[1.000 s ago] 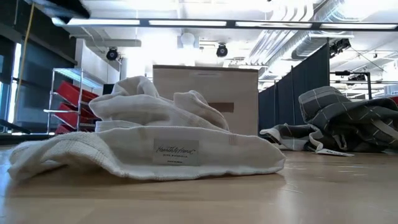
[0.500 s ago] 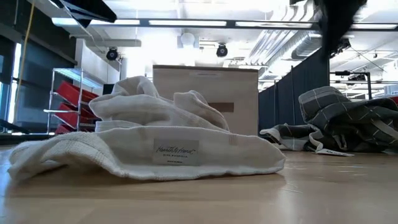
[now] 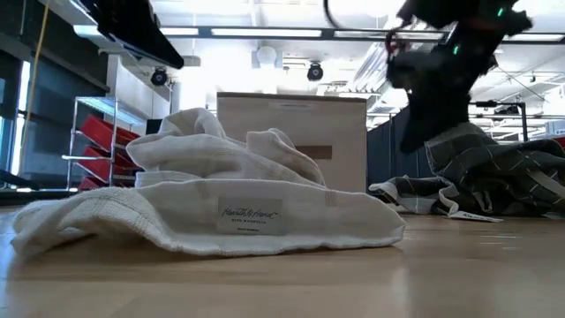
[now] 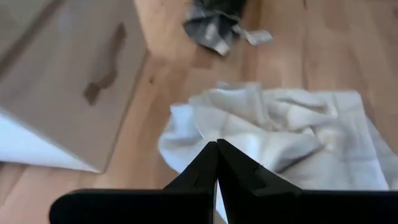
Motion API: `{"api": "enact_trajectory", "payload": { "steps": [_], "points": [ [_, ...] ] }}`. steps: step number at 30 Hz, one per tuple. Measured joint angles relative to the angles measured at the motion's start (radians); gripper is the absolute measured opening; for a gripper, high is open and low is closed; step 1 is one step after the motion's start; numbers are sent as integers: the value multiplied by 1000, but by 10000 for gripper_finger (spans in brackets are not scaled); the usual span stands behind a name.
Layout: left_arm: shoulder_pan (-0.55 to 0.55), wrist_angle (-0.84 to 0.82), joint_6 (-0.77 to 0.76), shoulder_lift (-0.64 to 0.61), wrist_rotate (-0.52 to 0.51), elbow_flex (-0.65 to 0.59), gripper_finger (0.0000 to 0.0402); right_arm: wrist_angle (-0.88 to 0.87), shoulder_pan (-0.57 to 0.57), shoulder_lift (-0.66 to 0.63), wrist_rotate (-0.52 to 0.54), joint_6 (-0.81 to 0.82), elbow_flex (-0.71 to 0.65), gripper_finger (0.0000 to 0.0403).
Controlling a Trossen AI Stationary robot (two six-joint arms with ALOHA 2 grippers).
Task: Fold towel
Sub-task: Adjust the gray towel, then fold the white patterned towel
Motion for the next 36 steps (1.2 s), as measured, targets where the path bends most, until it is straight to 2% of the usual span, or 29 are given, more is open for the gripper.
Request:
{"api": "enact_trajectory", "payload": {
  "steps": [3, 6, 9, 14, 20, 27, 31, 36],
  "points": [
    [-10, 36, 29, 26, 46, 0, 0, -12, -68, 37, -5, -27, -30, 1],
    [-23, 39, 30, 40, 64, 0, 0, -56, -113, 53, -68, -6, -81, 1],
    [-39, 24, 12, 43, 65, 0, 0, -203, -129, 41, -107, 23, -124, 0],
    [-69, -30, -20, 43, 64, 0, 0, -469, -129, -22, -49, 111, -151, 0],
    [-76, -37, -22, 43, 61, 0, 0, -592, -109, -163, 47, 145, -94, 0],
    [-76, -41, -22, 42, 59, 0, 0, -512, -70, -307, 77, 48, 89, 0],
    [-76, -43, -22, 42, 59, 0, 0, -463, -43, -314, 73, 10, 142, 0],
    [-89, -124, -51, 16, 57, 0, 0, -274, 44, -286, 8, -60, 143, 0]
  ]
}}
